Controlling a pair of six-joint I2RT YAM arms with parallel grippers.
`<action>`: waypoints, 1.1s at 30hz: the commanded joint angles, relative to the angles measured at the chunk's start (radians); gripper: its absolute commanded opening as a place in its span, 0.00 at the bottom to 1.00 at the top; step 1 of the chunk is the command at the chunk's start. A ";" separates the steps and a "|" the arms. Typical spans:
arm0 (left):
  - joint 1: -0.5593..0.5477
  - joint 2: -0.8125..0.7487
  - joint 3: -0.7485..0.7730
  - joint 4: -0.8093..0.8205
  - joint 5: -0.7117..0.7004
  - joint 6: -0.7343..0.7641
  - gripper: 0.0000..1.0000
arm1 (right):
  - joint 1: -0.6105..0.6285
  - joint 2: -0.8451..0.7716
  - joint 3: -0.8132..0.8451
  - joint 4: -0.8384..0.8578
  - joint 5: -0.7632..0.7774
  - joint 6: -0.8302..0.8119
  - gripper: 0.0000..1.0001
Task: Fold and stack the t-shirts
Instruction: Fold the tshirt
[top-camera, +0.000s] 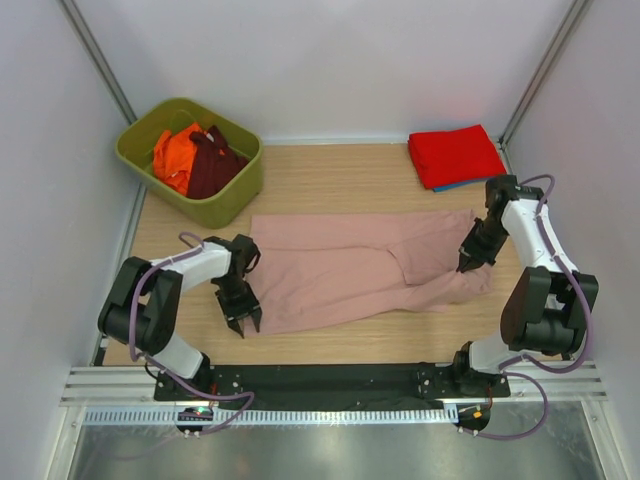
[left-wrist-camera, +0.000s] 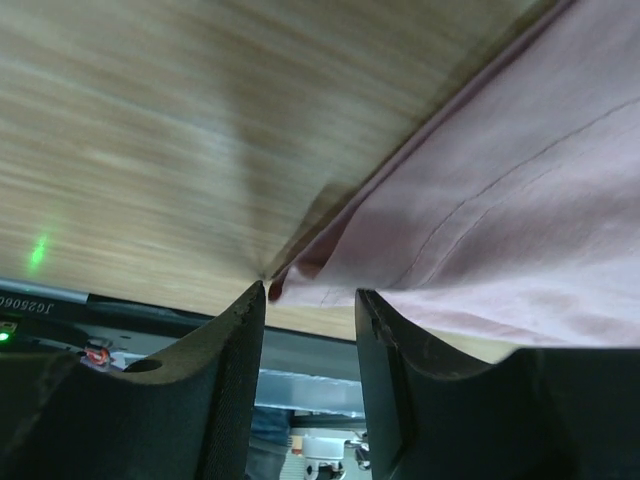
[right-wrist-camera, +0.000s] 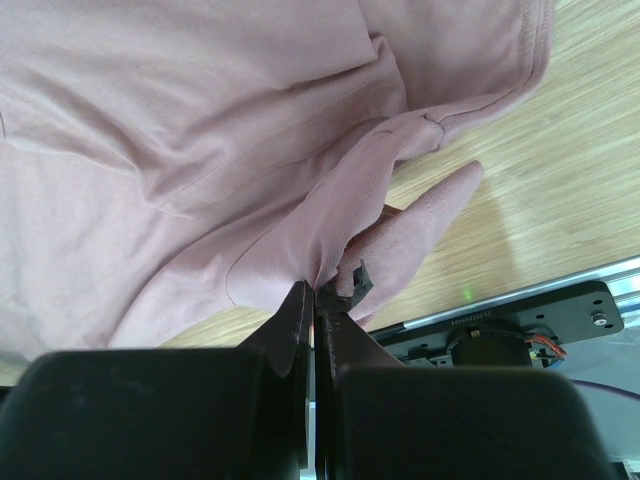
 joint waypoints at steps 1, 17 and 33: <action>0.002 0.005 0.011 0.058 -0.009 -0.021 0.42 | 0.008 0.000 0.029 0.000 -0.013 -0.019 0.01; 0.004 -0.044 0.043 -0.020 -0.103 0.011 0.00 | 0.014 0.030 0.085 0.000 0.001 -0.016 0.01; 0.013 0.175 0.488 -0.161 -0.244 0.199 0.00 | 0.011 0.224 0.299 0.050 0.000 -0.001 0.01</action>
